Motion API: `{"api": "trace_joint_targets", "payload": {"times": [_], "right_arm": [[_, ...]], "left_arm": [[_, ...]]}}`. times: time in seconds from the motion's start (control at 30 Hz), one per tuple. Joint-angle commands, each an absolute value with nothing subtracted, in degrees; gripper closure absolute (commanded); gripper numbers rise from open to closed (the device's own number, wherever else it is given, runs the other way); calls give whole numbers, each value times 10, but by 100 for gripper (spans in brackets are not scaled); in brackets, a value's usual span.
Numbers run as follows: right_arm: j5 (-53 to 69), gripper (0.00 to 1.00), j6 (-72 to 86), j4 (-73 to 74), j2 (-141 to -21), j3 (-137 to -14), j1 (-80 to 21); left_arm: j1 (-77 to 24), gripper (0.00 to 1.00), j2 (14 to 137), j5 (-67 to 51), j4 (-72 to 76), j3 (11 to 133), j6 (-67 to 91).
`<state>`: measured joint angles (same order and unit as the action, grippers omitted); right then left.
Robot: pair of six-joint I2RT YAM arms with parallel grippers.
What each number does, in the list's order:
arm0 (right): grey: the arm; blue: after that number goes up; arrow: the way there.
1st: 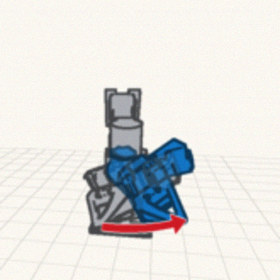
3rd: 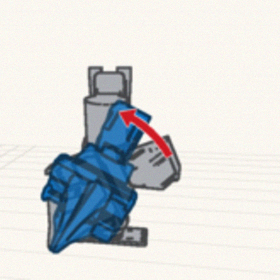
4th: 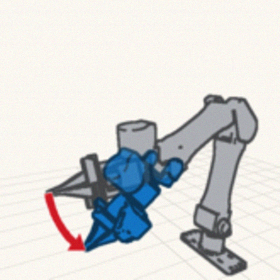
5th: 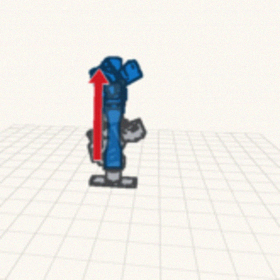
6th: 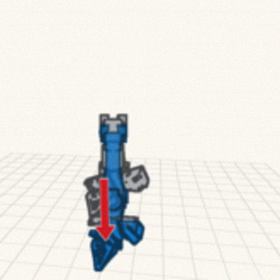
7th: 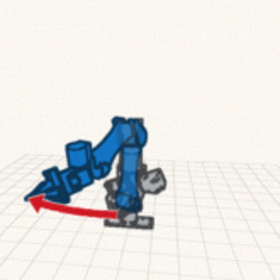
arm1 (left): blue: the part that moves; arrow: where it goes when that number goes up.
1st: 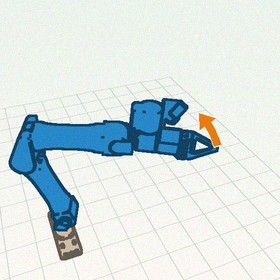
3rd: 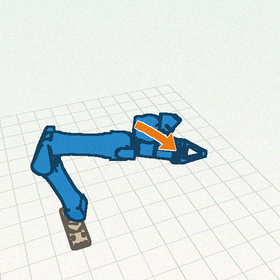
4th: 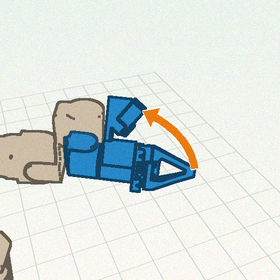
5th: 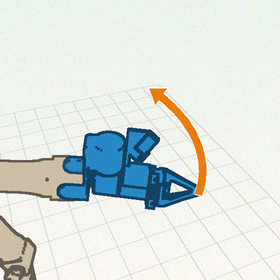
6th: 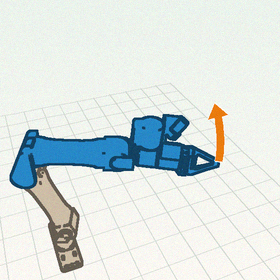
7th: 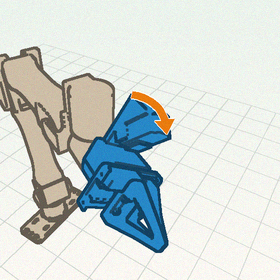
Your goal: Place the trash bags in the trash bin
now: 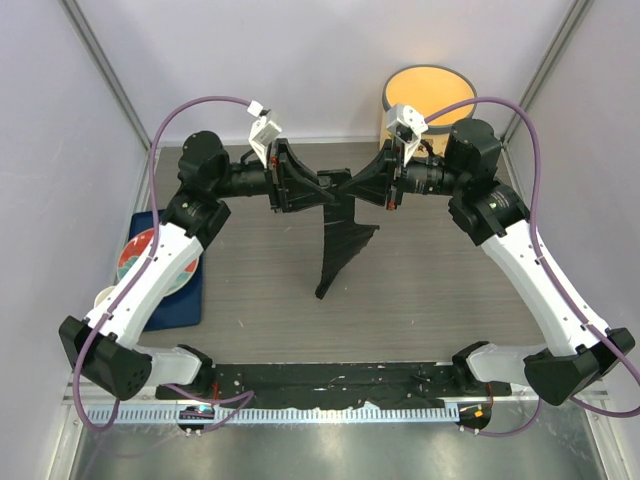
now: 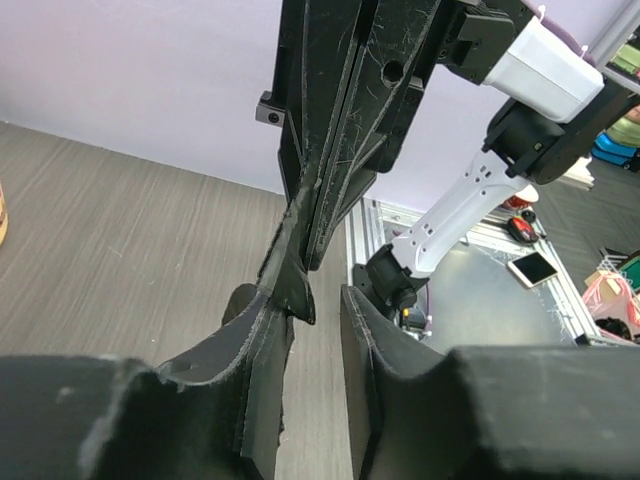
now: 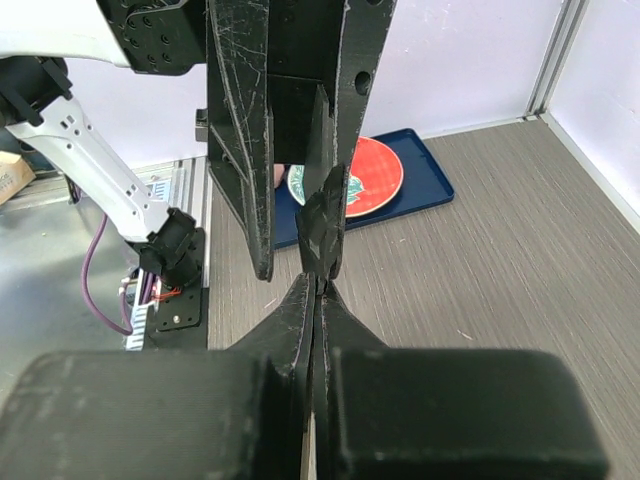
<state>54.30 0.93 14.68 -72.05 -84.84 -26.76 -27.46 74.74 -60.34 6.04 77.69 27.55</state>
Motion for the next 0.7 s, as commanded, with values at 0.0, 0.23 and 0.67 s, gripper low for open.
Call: {"api": "trace_joint_targets", "payload": {"times": [0.0, 0.23, 0.67], "right_arm": [[545, 99, 4, 134, -710, -854, -266], [545, 99, 3, 146, -706, -849, -266], [548, 99, 11, 134, -710, -860, -266]], "left_arm": [[-276, 77, 737, -608, 68, 800, 268], [-276, 100, 742, -585, 76, 812, 288], [-293, 100, 743, -580, 2, 807, 202]]}}
